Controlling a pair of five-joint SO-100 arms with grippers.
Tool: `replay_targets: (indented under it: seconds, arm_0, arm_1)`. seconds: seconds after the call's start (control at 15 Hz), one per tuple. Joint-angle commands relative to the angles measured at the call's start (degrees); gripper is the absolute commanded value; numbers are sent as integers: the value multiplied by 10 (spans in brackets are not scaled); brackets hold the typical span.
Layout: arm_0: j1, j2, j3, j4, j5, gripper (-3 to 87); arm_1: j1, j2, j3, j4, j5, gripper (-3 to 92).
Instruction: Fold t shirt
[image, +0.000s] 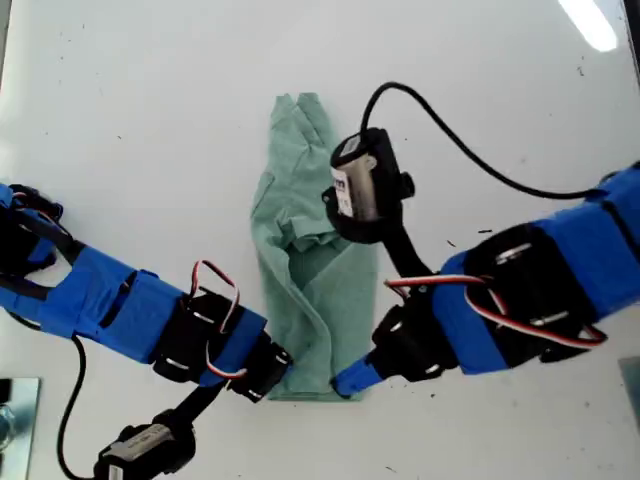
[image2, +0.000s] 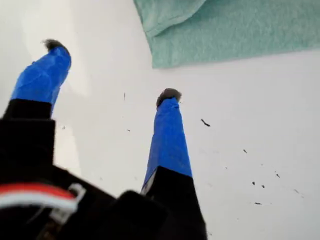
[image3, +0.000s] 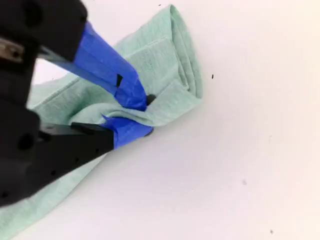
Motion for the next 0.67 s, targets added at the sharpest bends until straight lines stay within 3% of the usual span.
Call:
replay_targets:
  seconds: [0.0,0.33,0.6]
  arm_0:
    - [-4,7,-27,6,-4,-3]
    - [-8,8,-27,8,-7,-3]
    - [-12,8,-27,8,-8,-3]
  arm_1:
    - [-9,2,-3,-21,53,370]
    - [-30,-145,-4,-60,133,348]
    - [-37,-250,-8,-77,154,263]
